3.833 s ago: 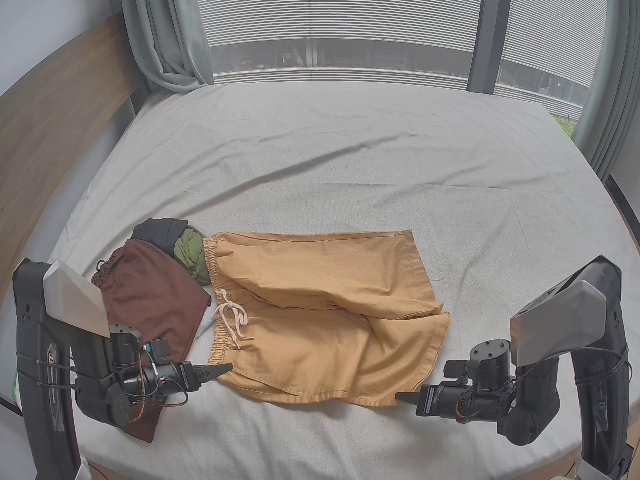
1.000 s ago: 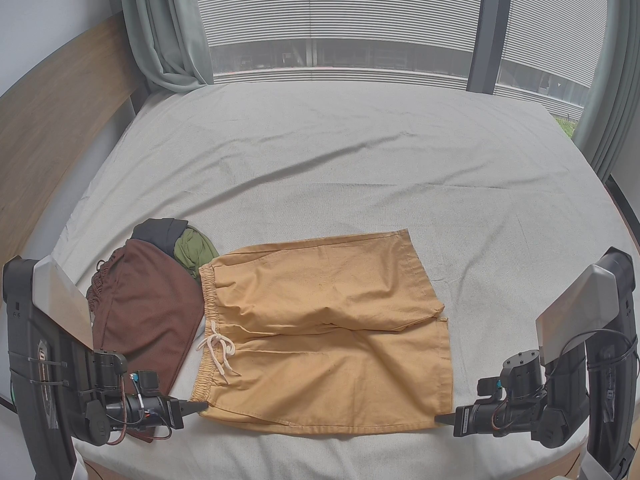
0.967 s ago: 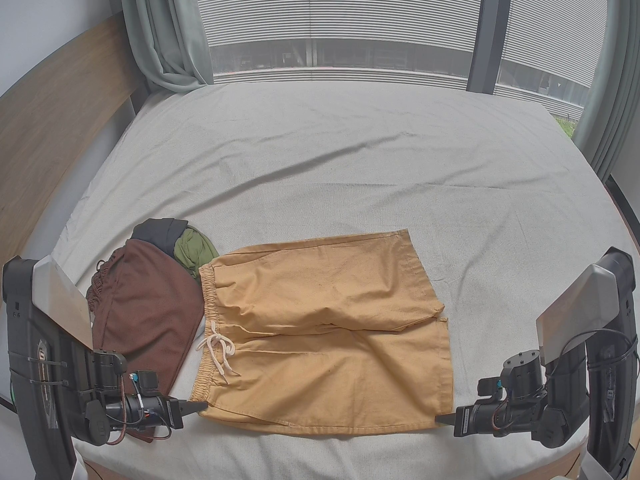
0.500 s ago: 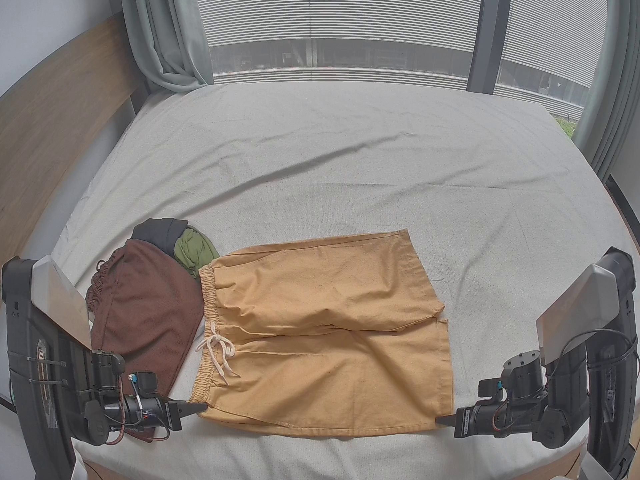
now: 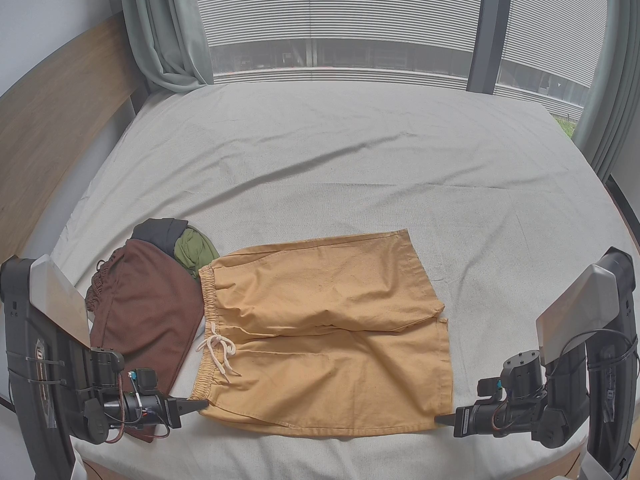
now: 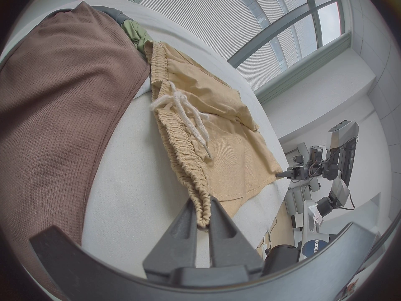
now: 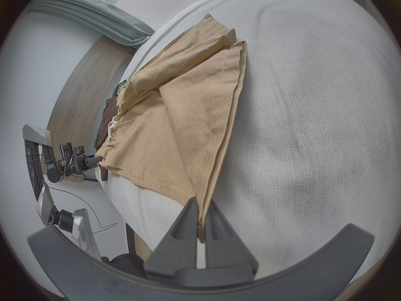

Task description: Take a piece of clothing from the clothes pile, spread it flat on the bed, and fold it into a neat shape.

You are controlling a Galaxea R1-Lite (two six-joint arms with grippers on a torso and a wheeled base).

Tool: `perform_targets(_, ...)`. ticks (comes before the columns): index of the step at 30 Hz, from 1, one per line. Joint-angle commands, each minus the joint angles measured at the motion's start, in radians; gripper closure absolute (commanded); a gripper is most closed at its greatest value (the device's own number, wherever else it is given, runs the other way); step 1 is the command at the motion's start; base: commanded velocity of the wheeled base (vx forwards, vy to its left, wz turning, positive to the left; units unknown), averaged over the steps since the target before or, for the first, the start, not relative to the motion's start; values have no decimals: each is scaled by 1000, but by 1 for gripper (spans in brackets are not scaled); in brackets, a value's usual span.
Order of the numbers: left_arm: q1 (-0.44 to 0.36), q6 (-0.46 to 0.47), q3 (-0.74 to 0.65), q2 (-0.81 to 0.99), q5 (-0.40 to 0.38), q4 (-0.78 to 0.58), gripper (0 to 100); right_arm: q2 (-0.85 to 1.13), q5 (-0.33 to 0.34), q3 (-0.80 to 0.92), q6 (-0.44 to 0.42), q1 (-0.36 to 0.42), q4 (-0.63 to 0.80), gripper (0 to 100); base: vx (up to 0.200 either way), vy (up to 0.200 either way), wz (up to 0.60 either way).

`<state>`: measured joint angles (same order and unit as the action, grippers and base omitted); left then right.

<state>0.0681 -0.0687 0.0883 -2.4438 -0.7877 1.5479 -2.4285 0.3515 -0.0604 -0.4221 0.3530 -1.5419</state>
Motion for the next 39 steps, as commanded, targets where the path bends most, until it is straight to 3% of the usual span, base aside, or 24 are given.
perform_targets(1, -5, -16, 7, 52, -5, 1, 100, 46, 3, -9, -3, -5, -1, 100, 0, 0, 0)
perform_targets(10, -33, -135, 51, 141, -18, 1, 100, 134, 15, -16, -18, -6, 0, 100, 0, 0, 0)
perform_targets(18, -31, -166, 88, 160, -18, 3, 100, 170, 21, -32, -35, -5, -1, 100, 0, 0, 0)
perform_targets(19, -33, -192, 97, 172, -18, 1, 100, 192, 21, -36, -69, 1, -1, 100, 0, 0, 0)
perform_targets(26, -53, -295, 110, 220, -18, 1, 100, 233, 27, -44, -79, 0, -1, 100, 0, 0, 0)
perform_targets(39, -44, -301, 139, 218, -16, 3, 100, 284, 35, -78, -149, -5, 0, 100, 0, 0, 0)
